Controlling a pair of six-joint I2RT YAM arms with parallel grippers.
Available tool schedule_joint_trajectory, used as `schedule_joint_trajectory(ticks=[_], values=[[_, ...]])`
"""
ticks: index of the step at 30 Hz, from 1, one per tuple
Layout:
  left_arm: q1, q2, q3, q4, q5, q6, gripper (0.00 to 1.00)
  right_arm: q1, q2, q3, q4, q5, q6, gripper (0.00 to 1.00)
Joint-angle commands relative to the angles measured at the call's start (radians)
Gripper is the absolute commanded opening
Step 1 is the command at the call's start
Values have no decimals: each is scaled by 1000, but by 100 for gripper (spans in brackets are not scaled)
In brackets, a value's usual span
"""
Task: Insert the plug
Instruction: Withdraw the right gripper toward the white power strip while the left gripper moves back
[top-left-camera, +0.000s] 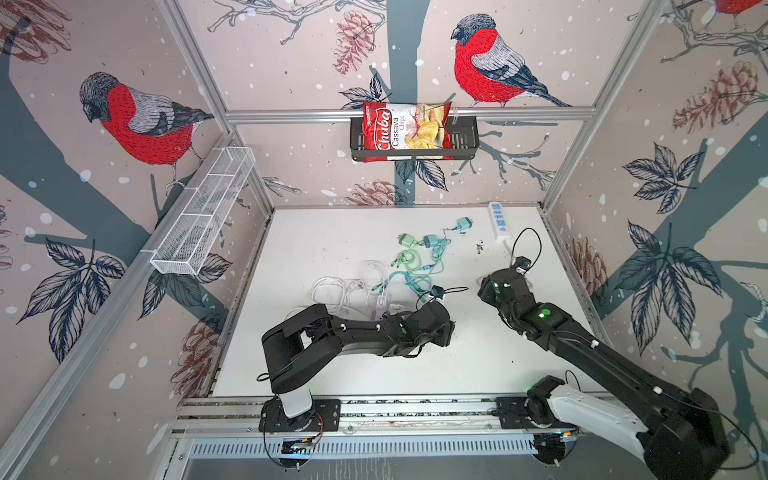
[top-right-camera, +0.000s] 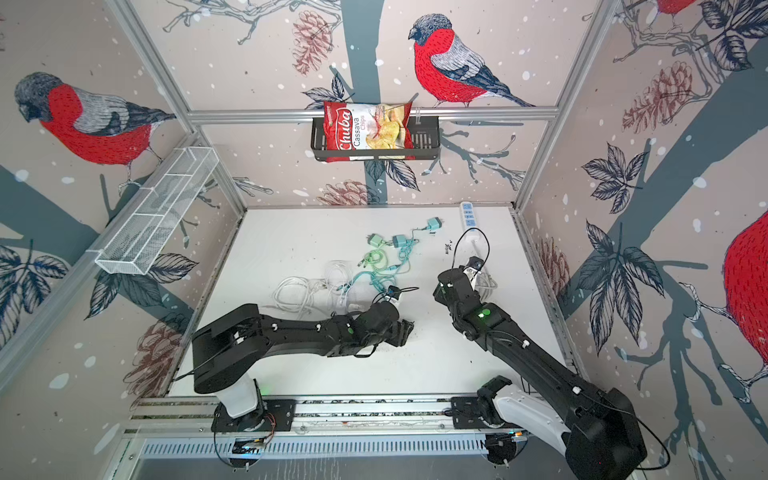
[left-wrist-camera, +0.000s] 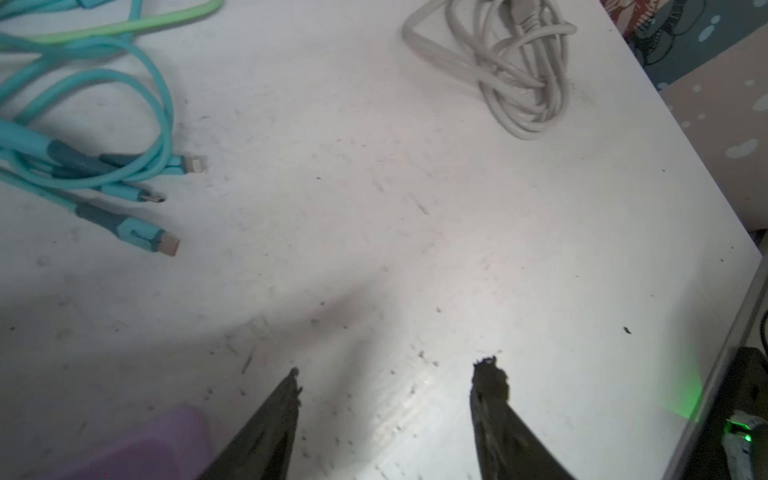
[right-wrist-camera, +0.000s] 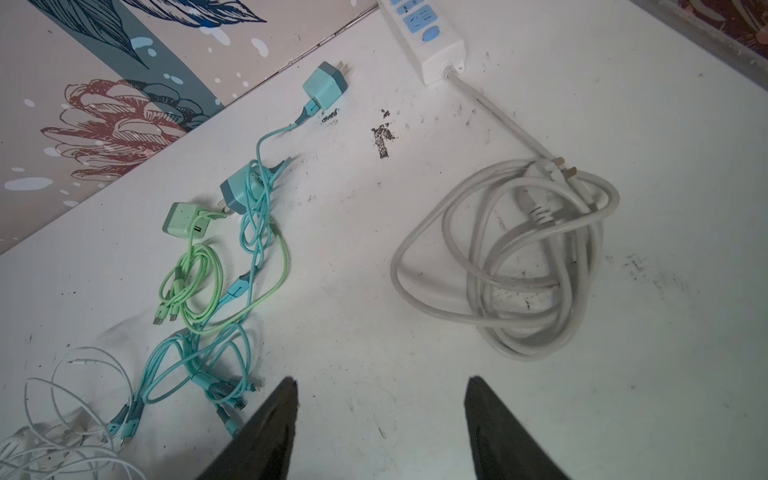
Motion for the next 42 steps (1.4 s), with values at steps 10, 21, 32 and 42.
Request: schedule_joint_trajectory(ticks=[10, 21, 32, 42], values=[[50, 53, -86, 109, 100, -90, 66, -11, 116, 5, 62, -100, -25, 63], [115, -53, -217, 46, -90, -184, 66, -5, 184, 10, 103, -150, -48, 61], [302, -186, -371, 16, -133, -214, 66, 19, 245, 20, 126, -154, -44, 61], [491, -290, -456, 0, -131, -166, 67, 16, 340, 81, 124, -142, -70, 61]])
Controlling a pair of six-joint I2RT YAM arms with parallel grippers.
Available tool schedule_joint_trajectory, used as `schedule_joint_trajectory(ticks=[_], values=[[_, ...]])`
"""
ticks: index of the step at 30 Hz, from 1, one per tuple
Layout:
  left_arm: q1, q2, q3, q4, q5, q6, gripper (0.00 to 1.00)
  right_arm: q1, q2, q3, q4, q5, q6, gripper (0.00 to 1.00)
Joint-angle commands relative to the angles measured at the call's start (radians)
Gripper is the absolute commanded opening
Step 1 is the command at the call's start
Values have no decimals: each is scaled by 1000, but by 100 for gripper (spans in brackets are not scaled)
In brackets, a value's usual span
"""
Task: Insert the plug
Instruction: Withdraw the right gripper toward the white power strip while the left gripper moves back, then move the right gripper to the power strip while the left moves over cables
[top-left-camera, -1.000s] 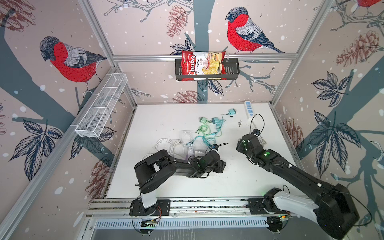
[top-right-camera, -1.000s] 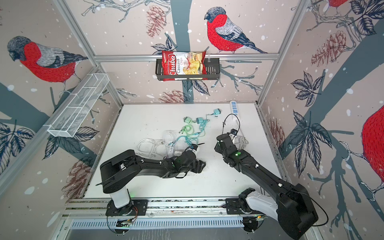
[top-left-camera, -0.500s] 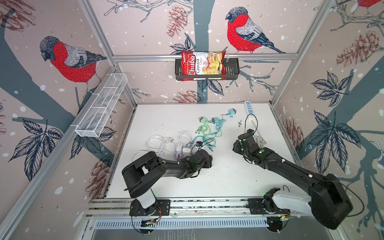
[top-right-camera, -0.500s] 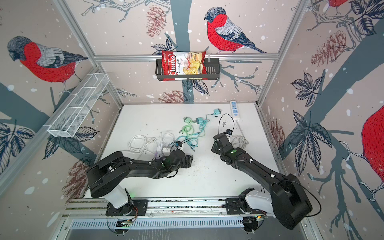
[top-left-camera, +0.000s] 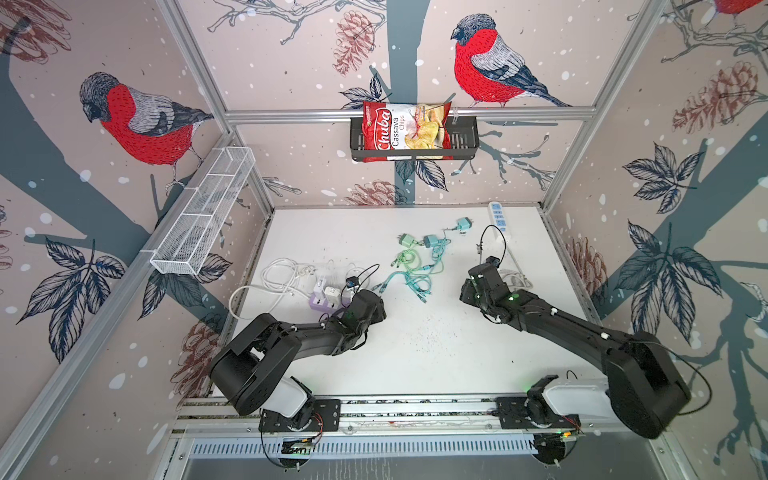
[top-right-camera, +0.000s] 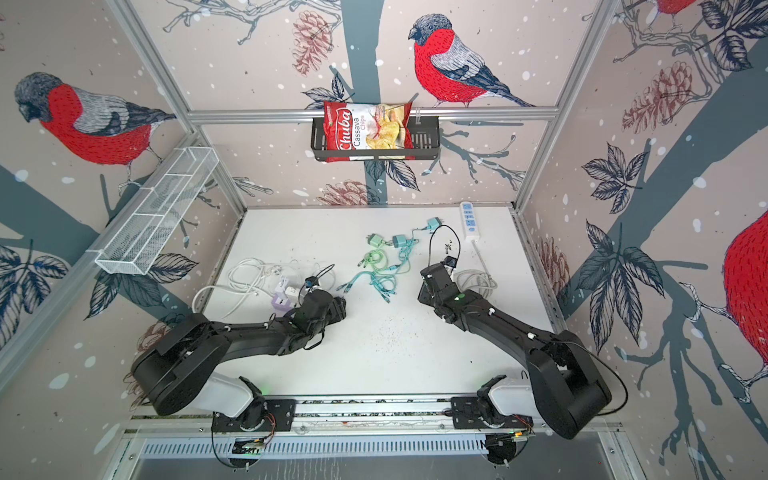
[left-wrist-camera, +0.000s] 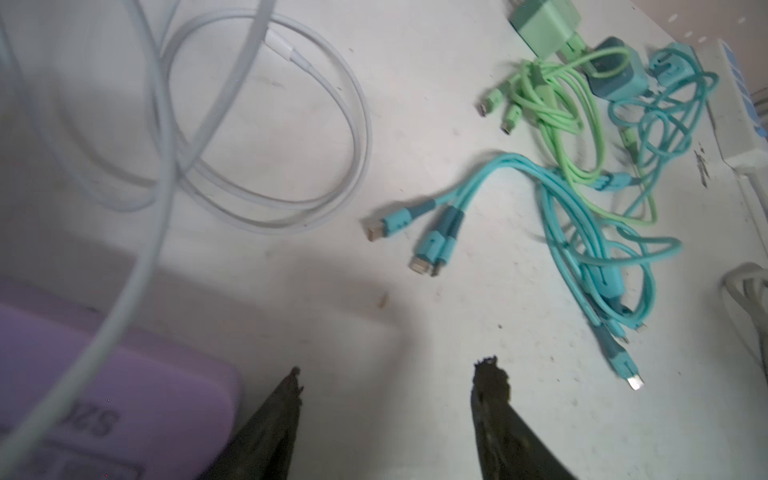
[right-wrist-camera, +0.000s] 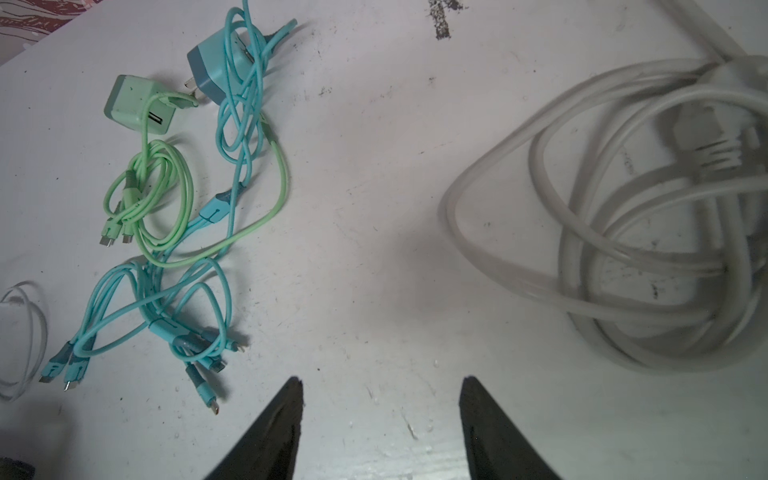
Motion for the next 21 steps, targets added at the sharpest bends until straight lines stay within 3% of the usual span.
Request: schedule_joint_trajectory(ticks=[1, 10, 15, 21], values=[[41, -11, -16, -136, 5, 21, 67, -1, 25, 25, 13, 16, -20, 61], [52, -65, 45, -170, 54, 70, 74, -79, 118, 125, 12, 5, -72, 63], [53, -155, 127, -212, 132, 143, 78, -159, 229, 263, -10, -19, -128, 63], [52, -144, 249, -219, 189, 197, 79, -302, 378, 430, -24, -74, -174, 63]])
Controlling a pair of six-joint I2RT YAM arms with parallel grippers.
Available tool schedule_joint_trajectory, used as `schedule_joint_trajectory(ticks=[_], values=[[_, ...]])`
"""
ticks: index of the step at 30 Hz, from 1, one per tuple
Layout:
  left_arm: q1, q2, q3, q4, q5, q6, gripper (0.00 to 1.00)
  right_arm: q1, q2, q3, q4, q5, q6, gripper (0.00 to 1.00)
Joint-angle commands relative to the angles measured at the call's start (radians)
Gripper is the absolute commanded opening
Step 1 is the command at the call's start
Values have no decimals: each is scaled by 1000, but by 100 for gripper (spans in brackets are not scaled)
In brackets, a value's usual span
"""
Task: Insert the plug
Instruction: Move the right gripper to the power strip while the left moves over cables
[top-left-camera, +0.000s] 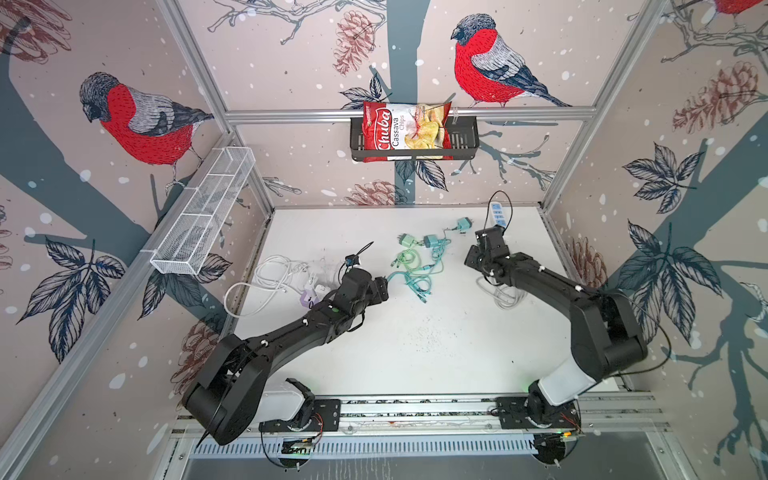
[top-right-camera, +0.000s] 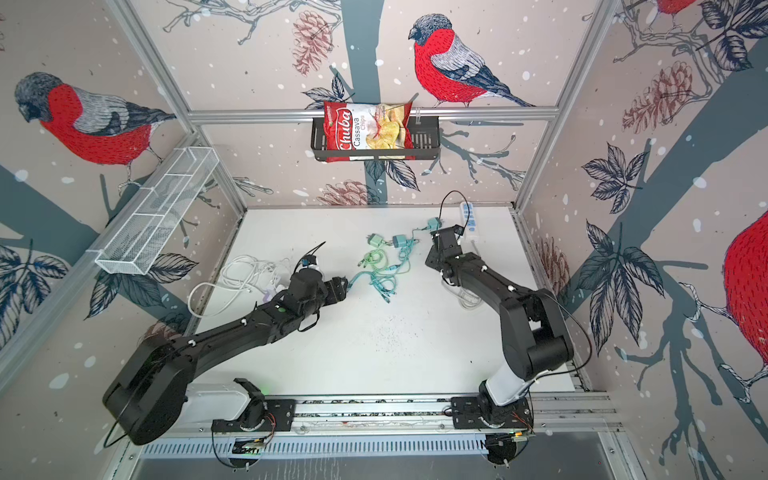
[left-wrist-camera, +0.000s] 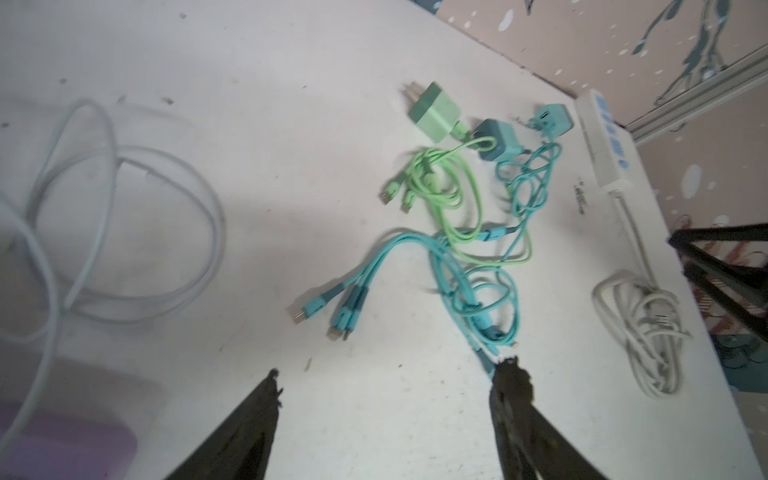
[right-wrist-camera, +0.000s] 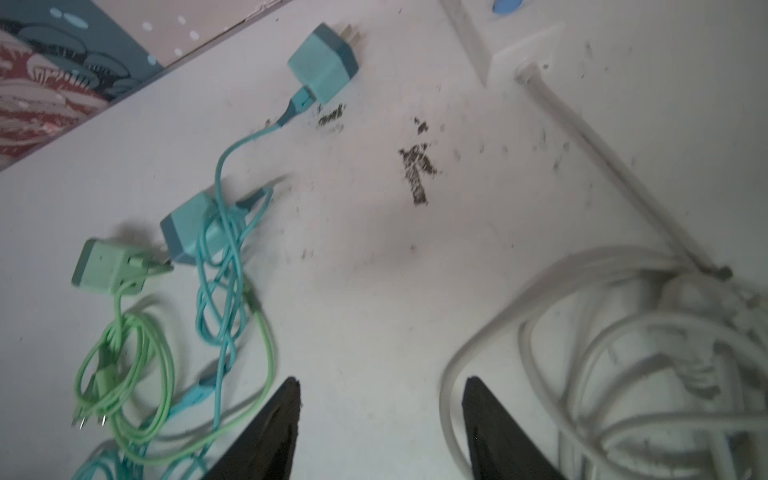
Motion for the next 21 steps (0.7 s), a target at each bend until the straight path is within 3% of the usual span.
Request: schedule_joint_trajectory(ticks=[1, 8, 17, 21], values=[[1, 23, 54, -14, 59, 55, 79, -63, 73, 83, -19, -26, -51, 62], [-19, 121, 163, 6, 131, 150, 79, -175, 368, 456, -177, 128, -120, 64], [-21, 112, 200, -46, 89, 175, 81, -280, 683, 882, -324, 29, -182, 65], [-19, 78, 180, -27, 44, 182, 81, -299, 736, 953, -324, -52, -268, 68]])
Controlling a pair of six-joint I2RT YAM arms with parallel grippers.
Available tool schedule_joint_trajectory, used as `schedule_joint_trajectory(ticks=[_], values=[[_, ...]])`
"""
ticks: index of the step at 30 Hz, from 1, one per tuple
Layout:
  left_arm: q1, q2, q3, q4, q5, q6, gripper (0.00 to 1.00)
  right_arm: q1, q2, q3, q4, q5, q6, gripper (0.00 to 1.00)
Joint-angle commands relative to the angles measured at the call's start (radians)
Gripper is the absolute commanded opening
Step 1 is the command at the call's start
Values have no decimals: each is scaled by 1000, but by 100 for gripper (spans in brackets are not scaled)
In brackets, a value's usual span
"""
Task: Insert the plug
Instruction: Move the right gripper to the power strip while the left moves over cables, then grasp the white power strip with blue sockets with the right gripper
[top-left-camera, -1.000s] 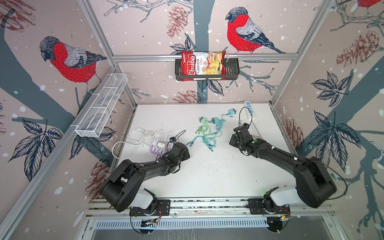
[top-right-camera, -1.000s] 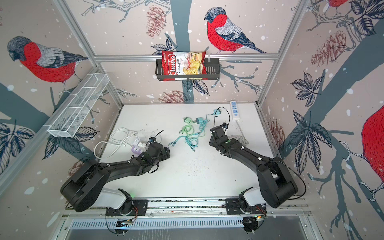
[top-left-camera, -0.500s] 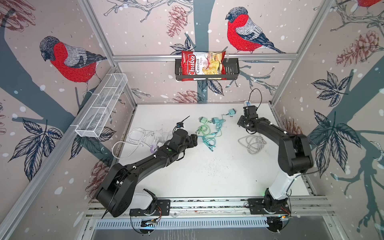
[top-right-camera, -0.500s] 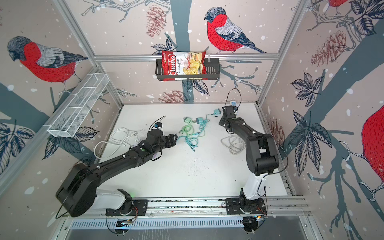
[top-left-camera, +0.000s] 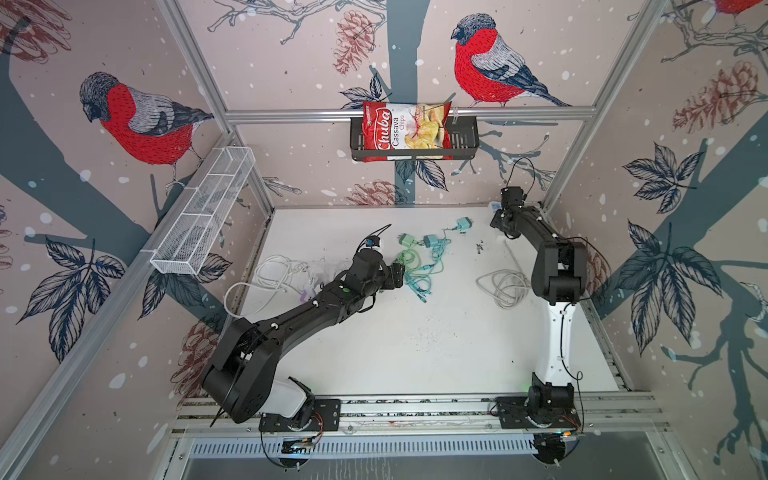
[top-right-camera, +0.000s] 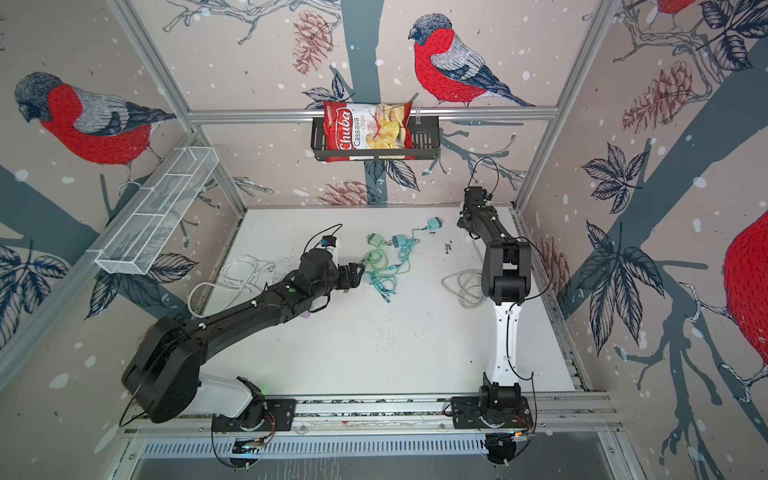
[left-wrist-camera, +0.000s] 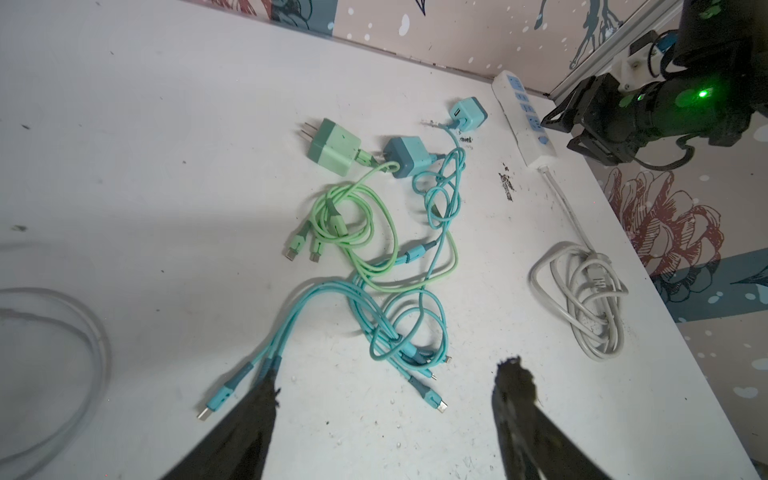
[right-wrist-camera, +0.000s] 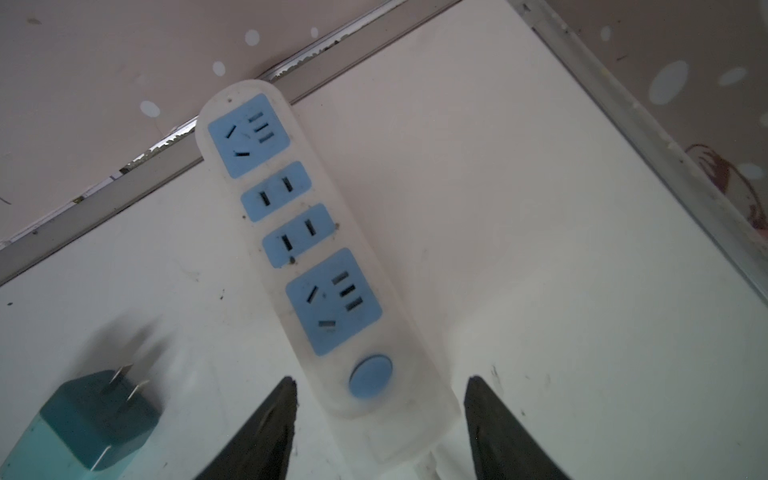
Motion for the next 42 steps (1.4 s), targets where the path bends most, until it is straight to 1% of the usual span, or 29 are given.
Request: schedule_joint_trajectory(ticks=[1, 3, 5, 6, 11, 14, 18, 22, 25, 26, 27, 29, 31, 32, 35, 36, 39, 42], values=[[1, -26, -22, 26, -54, 31, 81, -11, 34, 51, -52, -98, -105, 69], [1, -36, -30, 36, -69, 30, 81, -22, 54, 77, -73, -140, -137, 69], [1, -42, -36, 41, -79, 29, 81, -38, 64, 85, -79, -180, -163, 72], [2, -44, -38, 46, -82, 27, 81, -44, 68, 85, -80, -183, -170, 73], [5, -58, -41, 42, -95, 22, 81, -60, 79, 79, -74, -143, -208, 75], [4, -62, -46, 45, -94, 20, 81, -59, 99, 100, -78, -157, -222, 76], [8, -61, -42, 41, -84, 17, 82, -55, 132, 133, -86, -175, -225, 76], [10, -65, -37, 26, -78, 15, 82, -47, 159, 144, -100, -144, -213, 75], [11, -74, -49, 28, -82, 9, 82, -44, 172, 144, -118, -129, -199, 69], [9, -77, -54, 28, -82, 8, 82, -44, 169, 135, -118, -129, -194, 64], [10, -79, -56, 28, -81, 10, 82, -42, 164, 126, -116, -133, -192, 56], [10, -82, -60, 21, -81, 9, 82, -40, 141, 101, -110, -134, -182, 36], [11, -85, -65, 16, -84, 4, 82, -38, 104, 64, -100, -135, -177, 25], [11, -90, -71, 16, -83, 2, 82, -35, 79, 44, -98, -131, -175, 22], [10, -109, -97, 26, -79, -1, 82, -17, -23, -35, -96, -120, -193, 12], [11, -115, -103, 25, -84, -2, 83, -10, -55, -75, -90, -109, -201, 11], [10, -143, -127, 13, -88, -5, 83, 24, -221, -235, -44, -67, -230, 9], [9, -168, -139, -23, -82, -1, 83, 64, -380, -408, 0, -64, -262, 9]])
